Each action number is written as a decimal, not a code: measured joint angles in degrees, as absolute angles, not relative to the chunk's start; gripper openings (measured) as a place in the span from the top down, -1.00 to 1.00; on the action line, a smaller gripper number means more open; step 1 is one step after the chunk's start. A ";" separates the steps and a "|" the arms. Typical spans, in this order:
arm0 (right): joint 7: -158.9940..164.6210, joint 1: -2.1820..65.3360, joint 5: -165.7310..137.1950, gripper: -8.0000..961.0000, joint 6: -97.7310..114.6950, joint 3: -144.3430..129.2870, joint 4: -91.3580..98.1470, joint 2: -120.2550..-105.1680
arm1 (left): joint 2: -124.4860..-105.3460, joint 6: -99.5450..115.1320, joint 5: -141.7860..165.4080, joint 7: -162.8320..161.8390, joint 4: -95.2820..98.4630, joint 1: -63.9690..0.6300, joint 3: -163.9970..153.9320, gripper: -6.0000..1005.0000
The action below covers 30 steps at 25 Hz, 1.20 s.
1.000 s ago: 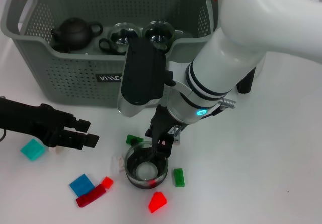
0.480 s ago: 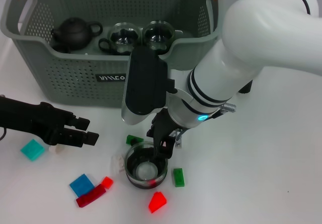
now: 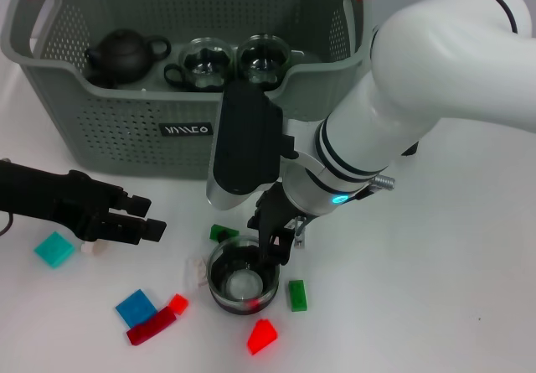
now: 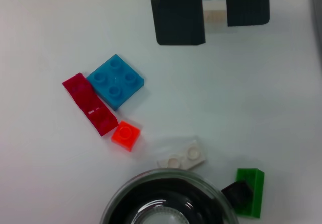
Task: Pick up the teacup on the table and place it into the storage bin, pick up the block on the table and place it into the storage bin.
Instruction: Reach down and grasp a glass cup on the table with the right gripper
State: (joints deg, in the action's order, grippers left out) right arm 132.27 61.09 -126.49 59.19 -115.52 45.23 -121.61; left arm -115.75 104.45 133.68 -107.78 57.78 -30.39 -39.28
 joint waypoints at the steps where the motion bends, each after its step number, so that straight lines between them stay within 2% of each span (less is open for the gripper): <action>1: 132.27 61.03 -126.51 0.05 59.19 -115.52 45.20 -121.62 | -115.75 104.43 133.68 -107.78 57.77 -30.39 -39.28 -0.13; 8: 132.52 60.95 -126.29 0.06 59.59 -115.51 45.85 -121.56 | -115.75 104.21 133.68 -107.75 57.74 -30.20 -39.28 -0.13; 14: 132.70 60.98 -126.42 0.56 59.67 -115.47 45.95 -121.53 | -115.75 103.89 133.68 -107.80 57.74 -30.09 -39.31 -0.13; 19: 133.62 60.99 -126.44 0.85 59.68 -115.30 45.95 -121.36 | -115.75 103.88 133.68 -107.82 57.74 -30.06 -39.34 -0.13; 30: 135.78 58.94 -126.29 0.85 63.95 -112.12 53.60 -120.54 | -115.75 103.80 133.67 -107.64 57.73 -29.90 -39.23 -0.13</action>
